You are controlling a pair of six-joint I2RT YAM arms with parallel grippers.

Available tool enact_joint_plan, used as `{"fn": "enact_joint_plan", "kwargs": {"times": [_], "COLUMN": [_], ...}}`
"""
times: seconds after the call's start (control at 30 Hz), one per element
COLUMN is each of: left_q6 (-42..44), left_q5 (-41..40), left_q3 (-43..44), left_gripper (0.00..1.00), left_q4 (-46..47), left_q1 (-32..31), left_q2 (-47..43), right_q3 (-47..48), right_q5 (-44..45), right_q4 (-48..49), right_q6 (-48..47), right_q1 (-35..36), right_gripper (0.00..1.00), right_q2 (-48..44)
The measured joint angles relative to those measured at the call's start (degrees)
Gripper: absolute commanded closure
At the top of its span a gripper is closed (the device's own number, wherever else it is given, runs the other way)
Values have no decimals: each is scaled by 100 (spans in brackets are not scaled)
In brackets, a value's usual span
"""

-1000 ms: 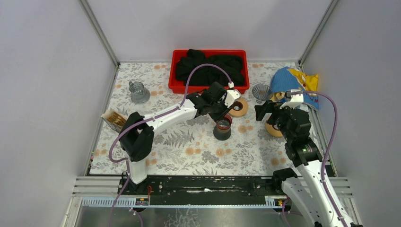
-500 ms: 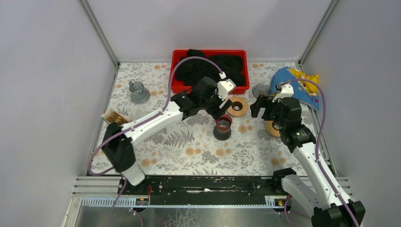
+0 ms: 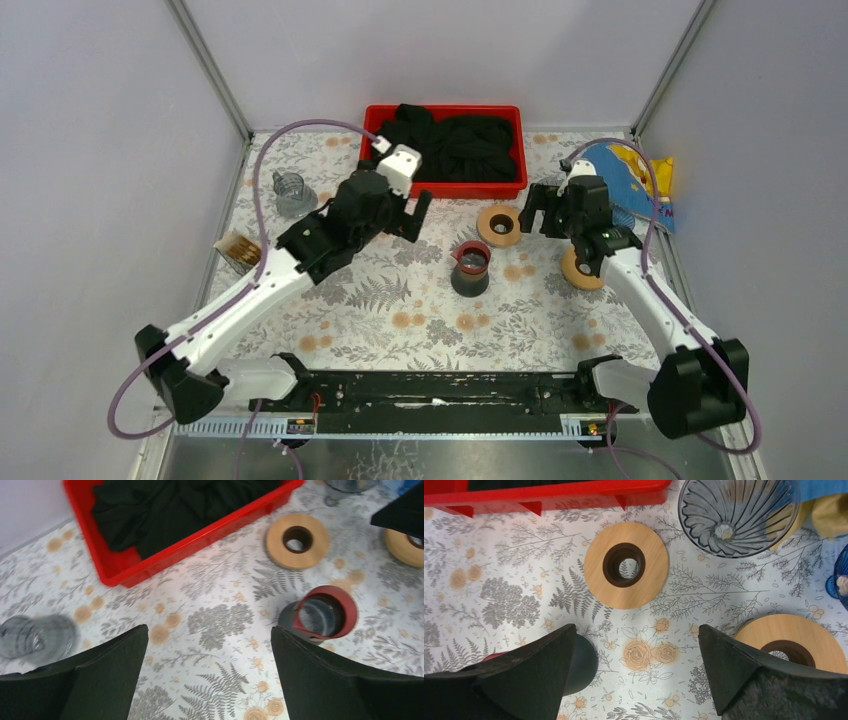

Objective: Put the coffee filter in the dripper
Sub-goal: Pick up the dripper holder from the center of the board.

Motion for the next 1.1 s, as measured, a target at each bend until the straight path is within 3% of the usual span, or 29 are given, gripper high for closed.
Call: {"fn": "enact_joint_plan", "kwargs": {"times": [0.4, 0.9, 1.1], "left_q6": [-284, -726, -833], "left_q5": [-1001, -966, -879], "left_q3": [-1325, -1460, -1460], "left_gripper": [0, 0, 0], "left_q4": [125, 203, 203], "left_q1": [192, 372, 527], "left_q2": [-1440, -1314, -1303], "right_q3": [260, 271, 546], "right_q5": [782, 1661, 1757], "right_q4": [197, 999, 1137], "right_q6": [758, 1862, 2048], "right_q1": [79, 431, 466], "right_gripper": [1, 8, 15], "right_q2": [1633, 2693, 3224]}}
